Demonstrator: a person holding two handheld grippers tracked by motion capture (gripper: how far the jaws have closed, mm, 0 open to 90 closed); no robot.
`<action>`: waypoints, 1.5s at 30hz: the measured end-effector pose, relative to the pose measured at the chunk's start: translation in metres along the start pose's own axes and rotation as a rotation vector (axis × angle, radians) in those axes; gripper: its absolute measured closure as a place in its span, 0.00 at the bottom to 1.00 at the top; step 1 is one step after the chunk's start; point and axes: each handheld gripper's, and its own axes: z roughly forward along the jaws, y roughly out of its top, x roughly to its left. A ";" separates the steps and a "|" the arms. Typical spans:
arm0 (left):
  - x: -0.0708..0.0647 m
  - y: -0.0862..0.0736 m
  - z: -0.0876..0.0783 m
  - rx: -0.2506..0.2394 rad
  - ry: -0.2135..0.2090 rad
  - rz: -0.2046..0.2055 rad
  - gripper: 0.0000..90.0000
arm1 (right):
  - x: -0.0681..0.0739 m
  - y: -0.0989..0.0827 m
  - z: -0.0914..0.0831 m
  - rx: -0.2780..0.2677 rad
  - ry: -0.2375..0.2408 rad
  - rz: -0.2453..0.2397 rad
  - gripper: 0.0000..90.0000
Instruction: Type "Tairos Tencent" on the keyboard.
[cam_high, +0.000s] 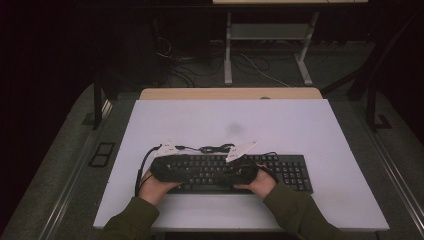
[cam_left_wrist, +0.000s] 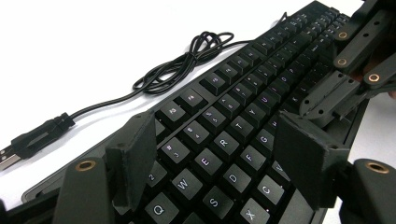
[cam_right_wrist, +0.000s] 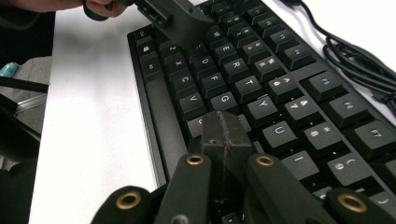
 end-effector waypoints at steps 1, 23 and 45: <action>0.000 0.000 0.000 -0.002 0.000 -0.002 0.33 | 0.001 0.000 0.001 0.006 -0.004 0.001 0.99; -0.002 0.001 -0.002 -0.009 -0.002 0.007 0.33 | -0.004 0.001 -0.009 -0.044 -0.009 0.008 0.97; -0.014 -0.006 -0.019 -0.015 -0.024 -0.006 0.54 | -0.026 0.000 -0.026 -0.191 -0.060 0.095 0.34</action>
